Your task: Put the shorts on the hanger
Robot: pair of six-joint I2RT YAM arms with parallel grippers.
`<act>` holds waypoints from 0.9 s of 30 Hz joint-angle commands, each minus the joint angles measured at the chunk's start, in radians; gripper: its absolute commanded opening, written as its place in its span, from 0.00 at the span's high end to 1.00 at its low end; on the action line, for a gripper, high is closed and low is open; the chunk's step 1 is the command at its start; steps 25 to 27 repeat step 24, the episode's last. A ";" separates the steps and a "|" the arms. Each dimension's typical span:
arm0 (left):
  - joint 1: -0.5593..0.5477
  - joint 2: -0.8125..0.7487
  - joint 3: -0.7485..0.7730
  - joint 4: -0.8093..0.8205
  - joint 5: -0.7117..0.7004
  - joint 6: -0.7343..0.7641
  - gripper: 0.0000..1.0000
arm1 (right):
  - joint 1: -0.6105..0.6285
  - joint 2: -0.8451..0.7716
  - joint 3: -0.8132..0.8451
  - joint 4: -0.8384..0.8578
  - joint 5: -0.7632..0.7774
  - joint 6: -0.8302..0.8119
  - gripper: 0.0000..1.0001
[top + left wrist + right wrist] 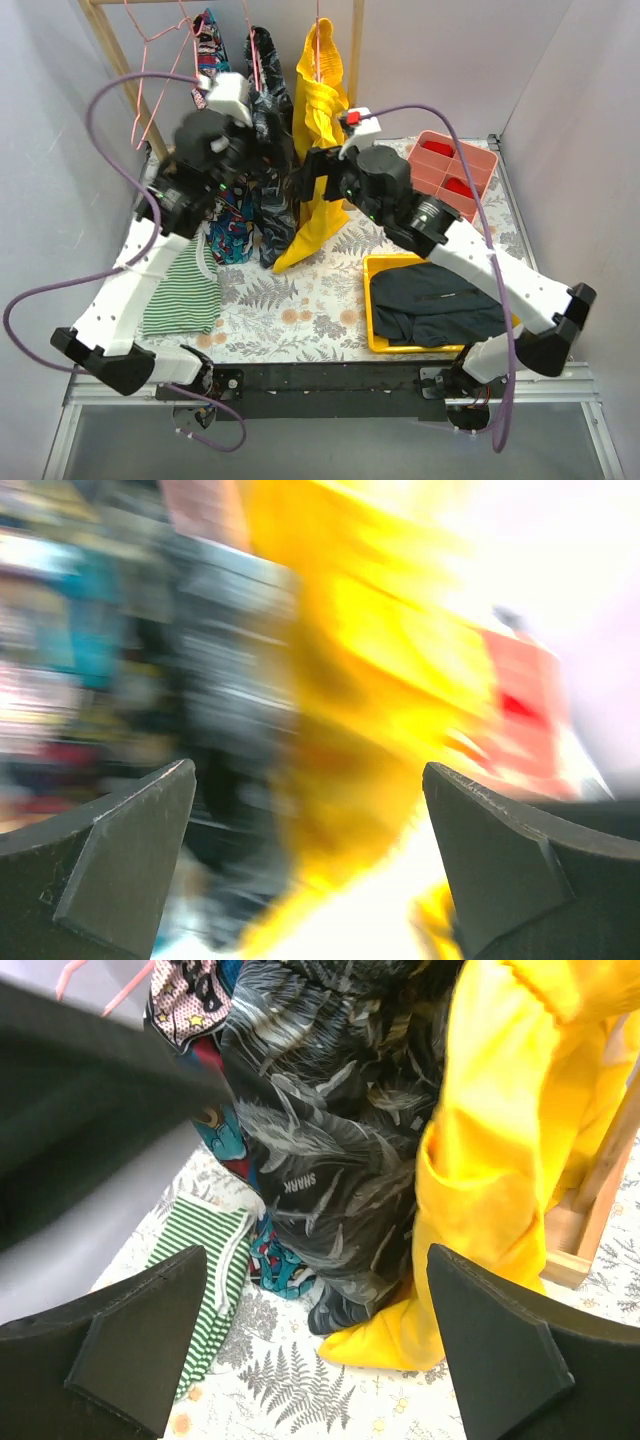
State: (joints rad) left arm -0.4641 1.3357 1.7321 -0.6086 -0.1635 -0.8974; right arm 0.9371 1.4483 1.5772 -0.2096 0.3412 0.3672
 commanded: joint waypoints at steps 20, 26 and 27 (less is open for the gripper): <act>-0.453 -0.383 -0.904 0.296 -0.174 -0.449 0.02 | -0.001 -0.681 -0.838 0.088 0.151 0.107 0.02; -0.453 -0.394 -0.919 0.296 -0.189 -0.434 0.02 | -0.001 -0.661 -0.830 0.073 0.162 0.110 0.02; -0.453 -0.394 -0.919 0.296 -0.189 -0.434 0.02 | -0.001 -0.661 -0.830 0.073 0.162 0.110 0.02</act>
